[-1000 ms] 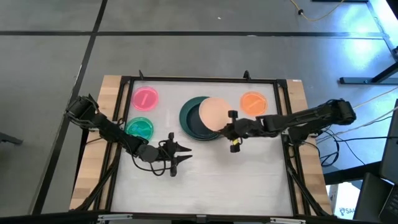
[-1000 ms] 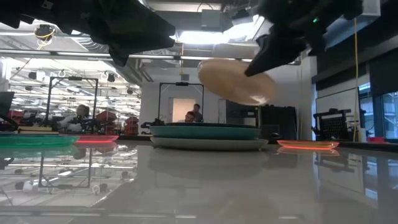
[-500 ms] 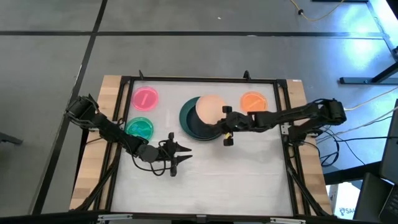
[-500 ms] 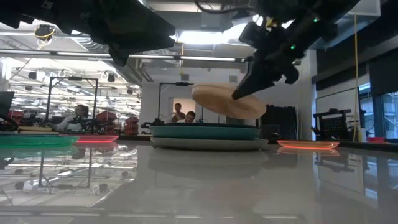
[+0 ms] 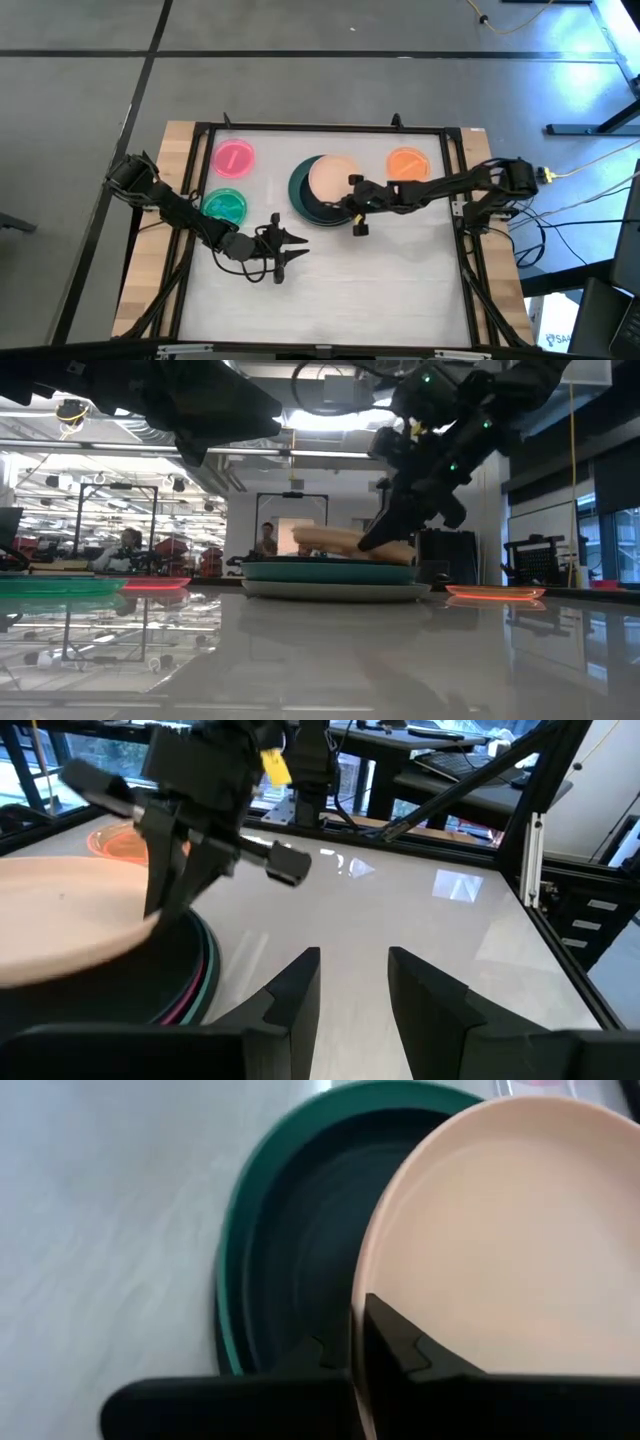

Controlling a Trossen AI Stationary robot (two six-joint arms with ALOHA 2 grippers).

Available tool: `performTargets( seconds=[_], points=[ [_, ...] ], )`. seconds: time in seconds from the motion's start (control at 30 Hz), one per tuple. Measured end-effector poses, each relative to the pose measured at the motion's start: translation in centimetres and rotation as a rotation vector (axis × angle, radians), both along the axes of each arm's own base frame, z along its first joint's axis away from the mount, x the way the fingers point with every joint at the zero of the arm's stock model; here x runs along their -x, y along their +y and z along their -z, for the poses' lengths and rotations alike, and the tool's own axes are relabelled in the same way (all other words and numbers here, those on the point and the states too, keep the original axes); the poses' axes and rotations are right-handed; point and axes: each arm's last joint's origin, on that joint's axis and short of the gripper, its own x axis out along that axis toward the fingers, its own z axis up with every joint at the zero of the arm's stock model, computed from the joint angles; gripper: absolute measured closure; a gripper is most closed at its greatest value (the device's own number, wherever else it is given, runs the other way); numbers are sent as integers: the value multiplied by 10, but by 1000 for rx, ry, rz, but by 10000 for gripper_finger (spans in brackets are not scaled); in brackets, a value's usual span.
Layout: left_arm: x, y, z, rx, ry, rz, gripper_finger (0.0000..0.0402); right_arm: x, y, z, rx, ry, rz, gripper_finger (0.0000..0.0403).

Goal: Stack plastic plates
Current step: Stack the orange plate on the black plate, then stack the light orange plate on the orange plate

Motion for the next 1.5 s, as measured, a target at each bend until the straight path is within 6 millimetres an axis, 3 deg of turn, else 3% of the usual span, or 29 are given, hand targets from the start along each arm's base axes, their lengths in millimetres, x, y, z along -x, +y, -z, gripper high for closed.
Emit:
performTargets(
  seconds=[0.2,0.53,0.97,1.3,1.5],
  points=[
    [0,0,0,0,0,0,289,-6,0,10,-5,-4,-10,400],
    [0,0,0,0,0,0,289,-8,17,8,-32,-35,-87,400],
    [-1,2,0,0,0,-6,289,-10,16,6,-53,-64,-54,395],
    [-1,1,0,0,0,-5,289,-8,16,4,-56,-61,-51,269],
    [-1,1,0,1,0,-3,289,11,17,-26,-66,-58,-47,229]
  ],
)
